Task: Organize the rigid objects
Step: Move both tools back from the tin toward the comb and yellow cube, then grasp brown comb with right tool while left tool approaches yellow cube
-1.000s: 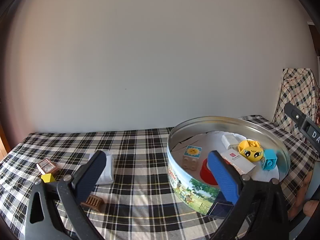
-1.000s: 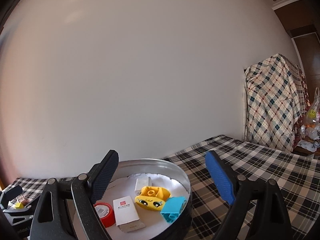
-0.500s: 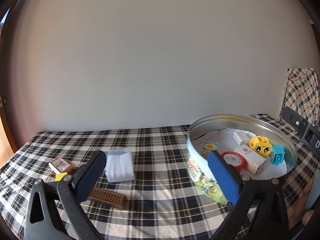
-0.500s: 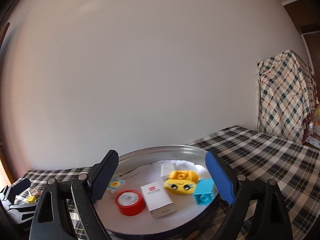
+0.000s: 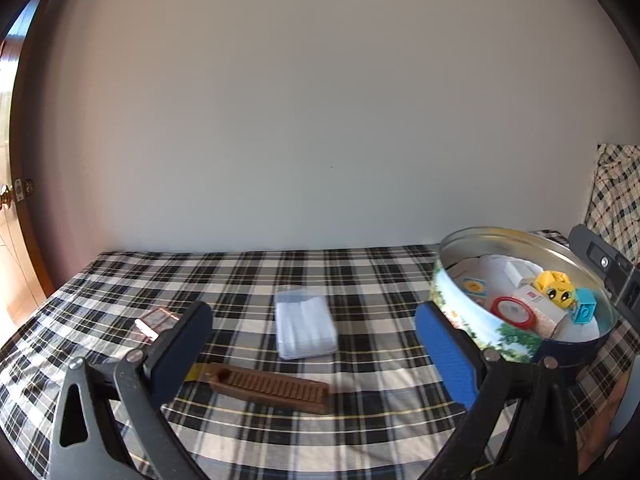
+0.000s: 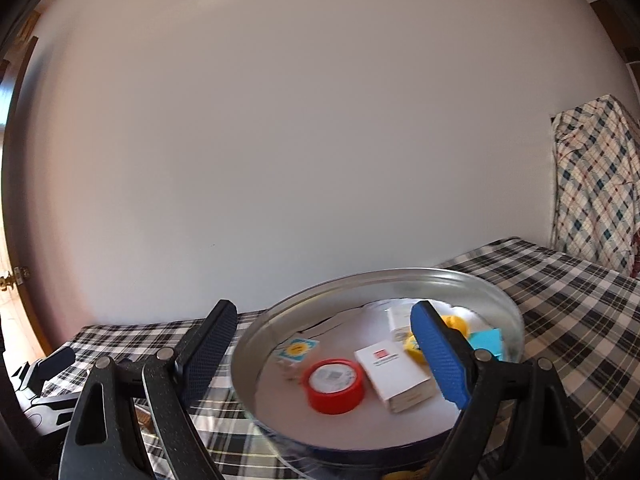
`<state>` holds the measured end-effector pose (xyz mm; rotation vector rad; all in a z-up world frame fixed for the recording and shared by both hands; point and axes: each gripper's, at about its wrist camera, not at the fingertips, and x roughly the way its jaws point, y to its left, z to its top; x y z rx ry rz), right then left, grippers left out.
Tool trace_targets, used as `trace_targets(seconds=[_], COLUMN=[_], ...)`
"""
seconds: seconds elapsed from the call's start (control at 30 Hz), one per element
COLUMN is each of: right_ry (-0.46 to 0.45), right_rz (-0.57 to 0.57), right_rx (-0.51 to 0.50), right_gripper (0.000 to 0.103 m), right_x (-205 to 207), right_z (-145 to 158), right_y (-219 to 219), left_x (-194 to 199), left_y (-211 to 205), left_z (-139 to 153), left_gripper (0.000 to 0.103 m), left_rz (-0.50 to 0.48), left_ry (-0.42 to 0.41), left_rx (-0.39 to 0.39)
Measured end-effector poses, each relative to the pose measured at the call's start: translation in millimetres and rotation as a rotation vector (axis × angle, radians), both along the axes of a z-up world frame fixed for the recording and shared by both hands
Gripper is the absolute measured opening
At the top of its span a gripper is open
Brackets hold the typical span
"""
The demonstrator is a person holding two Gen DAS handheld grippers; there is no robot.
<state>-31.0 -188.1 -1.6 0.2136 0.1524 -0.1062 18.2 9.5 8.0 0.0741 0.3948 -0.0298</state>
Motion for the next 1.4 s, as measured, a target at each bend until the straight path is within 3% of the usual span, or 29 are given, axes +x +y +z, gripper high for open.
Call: trace_targets(seconds=[0.8,0.93,1.27,1.4], right_ry=[0.081,0.112,0.426,0.529], right_rz=[0.208,0.251,0.553,0.664], right_rx=[-0.054,-0.057,-0.12,-0.13], right_gripper=[0.09,0.09,0.09,0.087], right_x=[41.7,53.0,111.1,125.3], right_z=[-5.4,-7.2,-32.2,-46.8], right_y=[109.3,121.3,161.9,172.4], left_x=[18.9,24.0,51.3,55.3], left_y=[92.4,105.2,187.5,209.9], left_z=[-1.7,-2.6,-12.9,-18.6], left_gripper=[0.103,0.103,0.103,0.103], left_rz=[0.117,0.145,0.383,0.405], left_ry=[0.041,0.057,0.2,0.257], left_rx=[-0.001,0.027,-0.033,-0.125])
